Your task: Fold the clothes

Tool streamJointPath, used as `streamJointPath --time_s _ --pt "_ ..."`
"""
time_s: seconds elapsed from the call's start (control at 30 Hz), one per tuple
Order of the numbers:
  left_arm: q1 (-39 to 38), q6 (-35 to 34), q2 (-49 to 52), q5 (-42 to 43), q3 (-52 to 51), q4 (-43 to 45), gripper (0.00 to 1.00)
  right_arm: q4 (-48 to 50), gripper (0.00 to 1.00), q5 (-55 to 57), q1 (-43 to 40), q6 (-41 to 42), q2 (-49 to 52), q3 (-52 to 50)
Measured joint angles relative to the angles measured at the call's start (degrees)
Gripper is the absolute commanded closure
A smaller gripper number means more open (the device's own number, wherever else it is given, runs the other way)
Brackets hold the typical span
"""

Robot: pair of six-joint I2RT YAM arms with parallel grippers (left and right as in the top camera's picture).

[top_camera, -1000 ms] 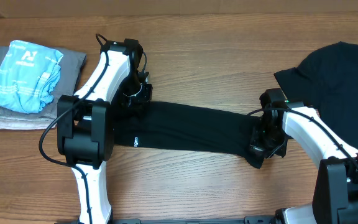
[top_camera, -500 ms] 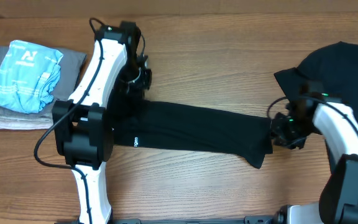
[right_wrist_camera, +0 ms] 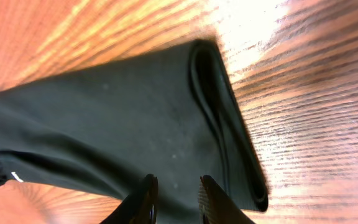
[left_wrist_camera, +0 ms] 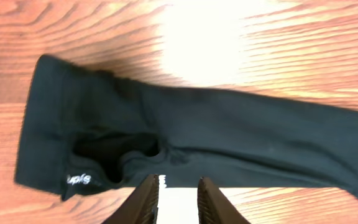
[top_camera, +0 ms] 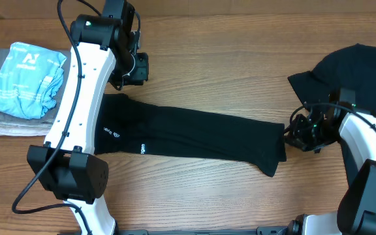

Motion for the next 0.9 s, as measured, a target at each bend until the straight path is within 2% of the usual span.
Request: streamJointPath --time_s 0.4,0.9 --pt "0.0 -0.11 0.04 -2.89 -0.02 -0.79 0.73 11.37 0.75 0.63 0.0 -0.52 0.04 -6.38" --pt "0.0 -0.11 0.04 -3.13 -0.02 -0.79 0.73 16.31 0.75 1.2 -0.02 -0.52 0.02 -10.67"
